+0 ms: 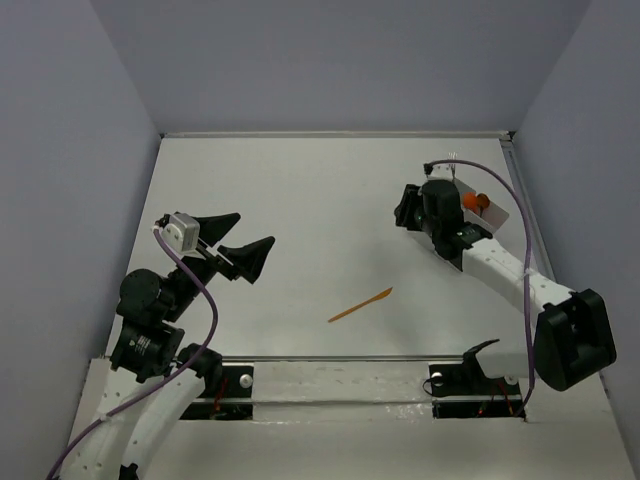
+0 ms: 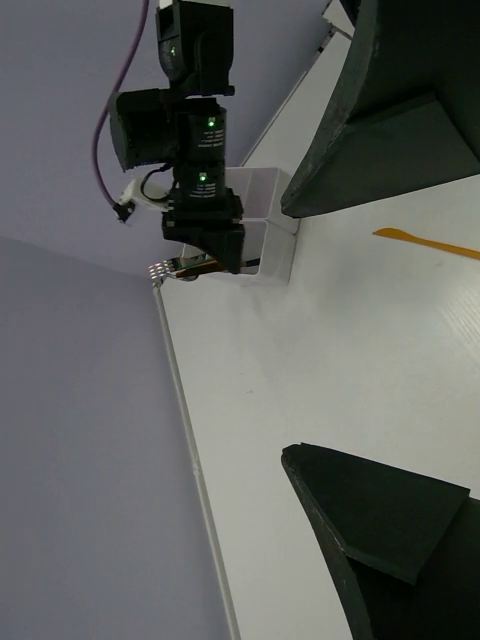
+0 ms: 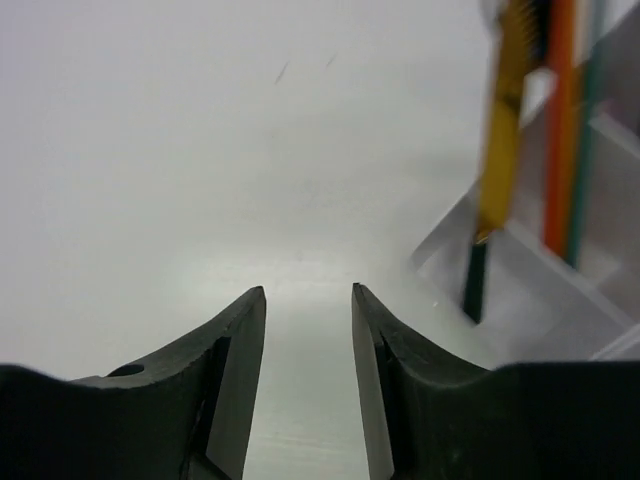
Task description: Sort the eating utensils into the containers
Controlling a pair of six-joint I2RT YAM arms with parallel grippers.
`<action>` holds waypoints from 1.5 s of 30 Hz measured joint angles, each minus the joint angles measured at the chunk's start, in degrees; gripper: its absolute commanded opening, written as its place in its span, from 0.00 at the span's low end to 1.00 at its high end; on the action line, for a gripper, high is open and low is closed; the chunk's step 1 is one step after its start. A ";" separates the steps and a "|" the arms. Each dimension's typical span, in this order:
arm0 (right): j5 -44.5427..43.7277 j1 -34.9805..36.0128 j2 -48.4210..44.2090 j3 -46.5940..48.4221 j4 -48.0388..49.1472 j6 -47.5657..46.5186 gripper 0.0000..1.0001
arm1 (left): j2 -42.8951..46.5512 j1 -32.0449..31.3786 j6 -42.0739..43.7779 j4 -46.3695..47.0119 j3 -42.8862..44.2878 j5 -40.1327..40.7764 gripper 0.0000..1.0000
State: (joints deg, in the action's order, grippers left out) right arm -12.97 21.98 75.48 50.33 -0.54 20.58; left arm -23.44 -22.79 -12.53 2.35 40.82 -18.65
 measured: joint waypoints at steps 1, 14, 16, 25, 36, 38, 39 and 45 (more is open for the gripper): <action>3.21 1.27 -0.22 0.00 -2.56 0.74 0.55 | -0.02 0.00 0.00 0.00 0.00 -0.02 0.99; 22.12 22.86 -1.09 -8.52 -19.17 10.91 0.65 | 0.00 -0.02 0.00 0.00 0.00 0.00 0.99; 23.10 23.63 -0.90 -10.64 -18.75 12.72 0.65 | 0.04 0.00 0.00 0.00 0.00 0.00 0.99; 24.28 24.63 5.44 -12.57 -13.42 17.66 0.68 | 0.24 0.00 0.00 0.00 0.00 0.00 0.99; 11.30 24.94 15.74 -0.81 -16.37 14.08 0.64 | 0.83 0.00 0.00 0.00 0.00 0.02 0.99; 9.77 24.94 16.98 1.05 -18.51 12.81 0.64 | 0.83 -0.02 0.00 0.00 0.00 0.04 0.99; 9.31 24.94 17.16 1.36 -19.02 12.37 0.64 | 0.83 -0.02 0.00 0.00 0.00 0.04 0.99; 6.60 24.94 17.64 2.36 -21.90 11.02 0.57 | 0.87 -0.02 0.00 0.00 0.00 0.02 0.99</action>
State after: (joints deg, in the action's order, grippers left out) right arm -6.37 46.92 93.12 52.69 -22.44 31.59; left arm -22.57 -22.81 -12.53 2.35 40.82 -18.63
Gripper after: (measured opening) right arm 0.634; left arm 0.988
